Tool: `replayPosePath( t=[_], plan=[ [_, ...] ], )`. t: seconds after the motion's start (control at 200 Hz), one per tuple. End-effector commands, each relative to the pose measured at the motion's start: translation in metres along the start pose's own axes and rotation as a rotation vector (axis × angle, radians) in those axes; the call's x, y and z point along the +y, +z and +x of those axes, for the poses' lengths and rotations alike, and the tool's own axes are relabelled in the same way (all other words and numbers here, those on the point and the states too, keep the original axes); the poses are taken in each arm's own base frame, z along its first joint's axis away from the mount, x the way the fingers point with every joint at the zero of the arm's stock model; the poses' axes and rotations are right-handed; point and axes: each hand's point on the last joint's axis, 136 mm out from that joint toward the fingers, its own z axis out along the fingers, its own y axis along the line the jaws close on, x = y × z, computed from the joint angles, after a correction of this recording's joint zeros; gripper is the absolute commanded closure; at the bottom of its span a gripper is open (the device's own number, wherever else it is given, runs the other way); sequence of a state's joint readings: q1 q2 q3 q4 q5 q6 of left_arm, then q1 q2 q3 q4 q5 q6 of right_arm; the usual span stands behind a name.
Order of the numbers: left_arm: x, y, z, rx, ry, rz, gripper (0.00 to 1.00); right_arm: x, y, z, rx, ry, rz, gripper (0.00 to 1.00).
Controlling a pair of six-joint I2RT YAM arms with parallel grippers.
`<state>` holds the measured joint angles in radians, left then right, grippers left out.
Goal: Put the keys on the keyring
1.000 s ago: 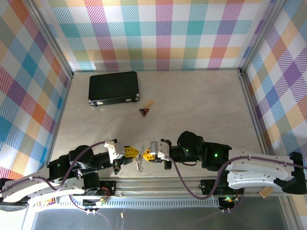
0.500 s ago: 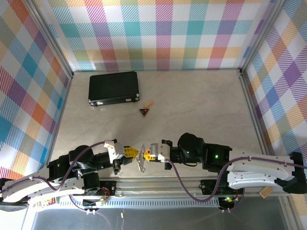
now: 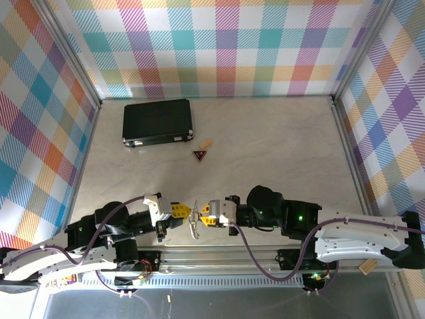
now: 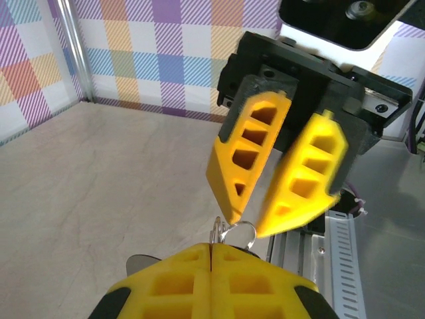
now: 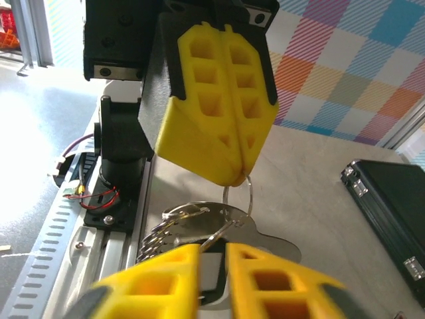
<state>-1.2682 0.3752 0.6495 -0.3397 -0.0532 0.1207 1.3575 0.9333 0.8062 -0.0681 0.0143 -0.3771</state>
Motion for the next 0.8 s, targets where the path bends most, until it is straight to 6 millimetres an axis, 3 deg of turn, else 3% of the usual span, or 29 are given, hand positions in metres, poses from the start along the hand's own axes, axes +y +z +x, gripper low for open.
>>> replayPosePath(
  t=[0.0,0.175,0.37,0.54,0.795],
  plan=[
    [0.003,-0.003,-0.010,-0.046,0.000,-0.015,1.00,0.005,-0.007,-0.006,-0.041,0.020,-0.012,0.66],
    [0.005,-0.005,-0.014,-0.064,-0.002,-0.028,1.00,-0.004,-0.022,-0.017,-0.090,0.088,0.033,0.55],
    [0.005,-0.005,-0.028,-0.142,-0.004,-0.027,1.00,-0.030,-0.034,-0.023,-0.099,0.248,0.103,0.59],
    [0.002,-0.002,-0.040,-0.225,-0.014,-0.013,1.00,-0.051,-0.047,-0.031,-0.177,0.472,0.023,0.60],
    [0.003,-0.002,-0.055,-0.325,-0.031,-0.016,1.00,-0.043,-0.045,-0.046,-0.190,0.497,-0.121,0.58]
  ],
)
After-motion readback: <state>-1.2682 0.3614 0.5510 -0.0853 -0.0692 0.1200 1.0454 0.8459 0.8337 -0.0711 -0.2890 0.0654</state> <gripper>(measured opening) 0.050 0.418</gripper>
